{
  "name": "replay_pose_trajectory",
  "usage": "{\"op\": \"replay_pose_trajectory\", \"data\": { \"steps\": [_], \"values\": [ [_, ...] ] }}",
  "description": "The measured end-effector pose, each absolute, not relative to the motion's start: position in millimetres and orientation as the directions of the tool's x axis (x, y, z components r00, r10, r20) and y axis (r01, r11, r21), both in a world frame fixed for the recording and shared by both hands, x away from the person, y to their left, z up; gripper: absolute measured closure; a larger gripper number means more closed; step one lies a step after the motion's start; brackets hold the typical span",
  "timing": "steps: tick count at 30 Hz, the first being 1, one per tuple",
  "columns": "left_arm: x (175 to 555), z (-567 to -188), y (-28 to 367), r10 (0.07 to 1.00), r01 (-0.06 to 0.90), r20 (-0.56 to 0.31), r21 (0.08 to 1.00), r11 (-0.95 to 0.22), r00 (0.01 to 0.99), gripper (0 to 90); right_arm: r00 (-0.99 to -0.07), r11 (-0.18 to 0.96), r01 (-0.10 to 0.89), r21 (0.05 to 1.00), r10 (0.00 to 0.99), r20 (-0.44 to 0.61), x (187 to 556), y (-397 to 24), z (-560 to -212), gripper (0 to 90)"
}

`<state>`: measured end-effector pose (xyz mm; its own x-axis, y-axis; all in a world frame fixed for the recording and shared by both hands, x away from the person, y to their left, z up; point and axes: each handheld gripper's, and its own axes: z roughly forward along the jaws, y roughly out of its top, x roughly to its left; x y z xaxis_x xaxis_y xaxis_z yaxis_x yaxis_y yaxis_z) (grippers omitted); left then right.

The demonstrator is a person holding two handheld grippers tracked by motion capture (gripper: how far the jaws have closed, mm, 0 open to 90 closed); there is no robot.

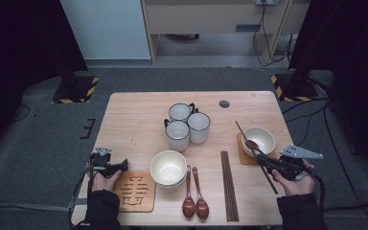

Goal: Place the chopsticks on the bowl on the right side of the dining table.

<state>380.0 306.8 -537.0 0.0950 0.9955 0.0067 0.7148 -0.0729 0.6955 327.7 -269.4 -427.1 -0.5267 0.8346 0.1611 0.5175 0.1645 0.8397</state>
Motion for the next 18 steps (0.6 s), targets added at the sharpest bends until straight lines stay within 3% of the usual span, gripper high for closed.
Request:
{"op": "replay_pose_trajectory", "data": {
  "steps": [18],
  "values": [
    [380.0,-537.0,306.8,0.995,0.715,0.007,0.696,-0.073,0.095,0.0,-0.527,0.14,0.49,0.861,0.834,0.165,338.3,-278.5,-407.1,85.1]
  ]
}}
